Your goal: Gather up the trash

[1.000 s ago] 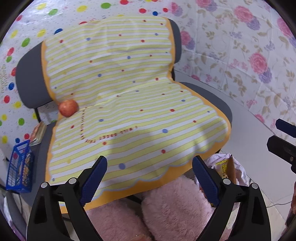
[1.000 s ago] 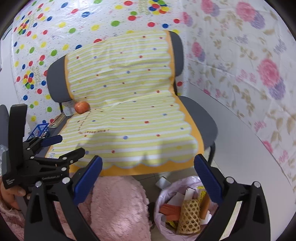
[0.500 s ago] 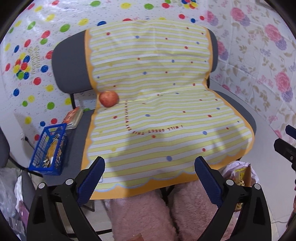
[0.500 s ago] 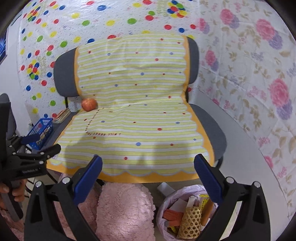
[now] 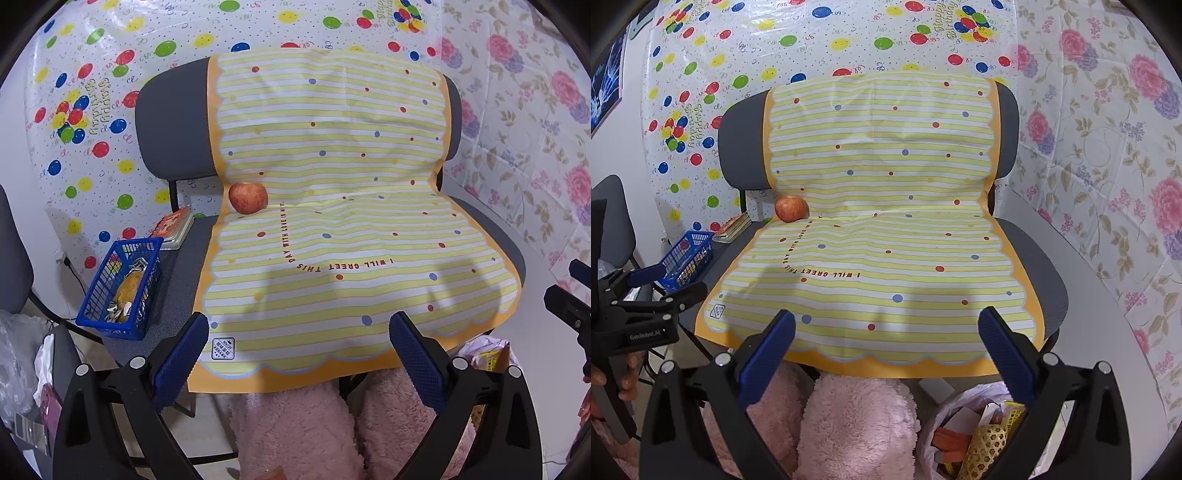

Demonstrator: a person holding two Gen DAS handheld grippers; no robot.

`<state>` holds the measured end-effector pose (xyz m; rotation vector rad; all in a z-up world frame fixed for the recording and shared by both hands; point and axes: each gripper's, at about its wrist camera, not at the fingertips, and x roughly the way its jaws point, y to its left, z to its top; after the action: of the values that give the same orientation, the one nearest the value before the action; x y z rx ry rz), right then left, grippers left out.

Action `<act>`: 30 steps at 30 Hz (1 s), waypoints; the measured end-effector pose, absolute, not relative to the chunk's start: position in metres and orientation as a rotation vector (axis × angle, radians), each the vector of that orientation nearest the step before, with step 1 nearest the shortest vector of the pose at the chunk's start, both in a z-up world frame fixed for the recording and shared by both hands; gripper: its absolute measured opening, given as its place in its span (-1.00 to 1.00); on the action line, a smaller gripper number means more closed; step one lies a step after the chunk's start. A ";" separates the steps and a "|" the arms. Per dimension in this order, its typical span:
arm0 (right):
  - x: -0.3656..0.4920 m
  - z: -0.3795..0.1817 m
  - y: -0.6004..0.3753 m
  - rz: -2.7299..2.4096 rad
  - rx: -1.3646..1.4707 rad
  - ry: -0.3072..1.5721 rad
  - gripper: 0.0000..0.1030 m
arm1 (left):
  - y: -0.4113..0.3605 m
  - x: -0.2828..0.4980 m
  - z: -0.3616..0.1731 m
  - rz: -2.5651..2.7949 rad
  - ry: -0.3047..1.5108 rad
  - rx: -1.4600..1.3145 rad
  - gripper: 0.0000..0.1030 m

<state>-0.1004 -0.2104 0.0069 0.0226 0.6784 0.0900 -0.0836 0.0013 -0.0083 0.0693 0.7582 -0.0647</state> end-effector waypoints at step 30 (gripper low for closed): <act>-0.098 0.001 -0.210 0.079 0.035 0.692 0.88 | 0.007 -0.081 -0.011 -0.058 0.773 0.051 0.88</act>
<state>-0.0980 -0.2098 0.0008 0.0351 0.6924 0.0788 -0.0809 0.0073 -0.0105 0.0511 0.7730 -0.0584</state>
